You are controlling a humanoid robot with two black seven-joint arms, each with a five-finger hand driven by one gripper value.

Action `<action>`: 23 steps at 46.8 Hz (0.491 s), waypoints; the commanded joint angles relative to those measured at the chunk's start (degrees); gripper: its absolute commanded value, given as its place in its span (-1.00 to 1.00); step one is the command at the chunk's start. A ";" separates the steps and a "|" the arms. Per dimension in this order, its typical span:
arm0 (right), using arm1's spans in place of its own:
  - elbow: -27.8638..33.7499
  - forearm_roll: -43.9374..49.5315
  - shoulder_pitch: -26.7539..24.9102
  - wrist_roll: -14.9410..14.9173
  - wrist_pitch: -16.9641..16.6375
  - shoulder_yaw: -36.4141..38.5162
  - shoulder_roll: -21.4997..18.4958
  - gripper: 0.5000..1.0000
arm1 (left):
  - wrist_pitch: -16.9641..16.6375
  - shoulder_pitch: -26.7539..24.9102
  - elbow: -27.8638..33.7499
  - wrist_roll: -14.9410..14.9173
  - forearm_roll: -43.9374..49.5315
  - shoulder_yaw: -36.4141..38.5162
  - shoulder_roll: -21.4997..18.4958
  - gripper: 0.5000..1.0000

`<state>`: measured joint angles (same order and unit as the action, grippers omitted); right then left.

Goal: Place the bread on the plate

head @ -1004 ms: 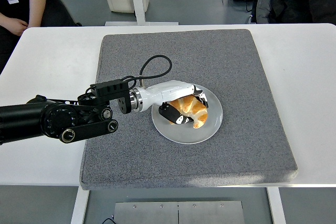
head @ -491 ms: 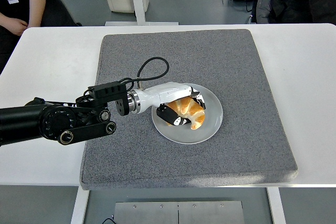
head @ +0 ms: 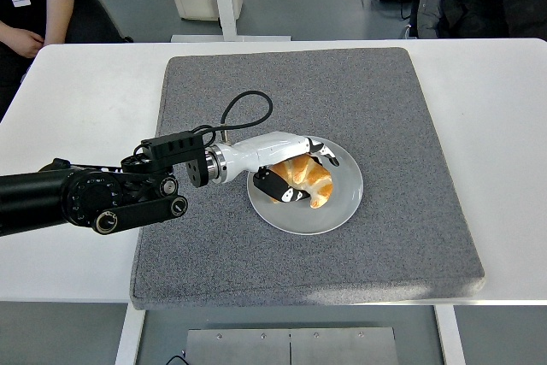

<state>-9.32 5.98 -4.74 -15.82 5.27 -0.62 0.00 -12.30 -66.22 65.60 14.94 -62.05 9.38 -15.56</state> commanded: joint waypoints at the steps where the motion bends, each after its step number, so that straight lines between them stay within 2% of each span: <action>1: 0.00 0.00 0.00 0.00 0.00 0.00 0.00 1.00 | 0.00 0.12 -0.03 0.00 0.09 -0.24 -0.08 -0.14; 20: 0.00 0.00 0.00 0.00 0.00 0.00 0.00 1.00 | 0.00 0.21 -0.03 0.00 0.09 -0.33 -0.08 0.11; 23: 0.00 0.00 0.00 0.00 0.00 0.00 0.00 1.00 | 0.00 0.30 -0.03 0.00 0.44 -0.94 -0.08 0.20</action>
<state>-9.32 5.98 -4.75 -15.82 5.27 -0.62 0.00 -12.30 -65.93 65.58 14.95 -61.91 9.04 -15.65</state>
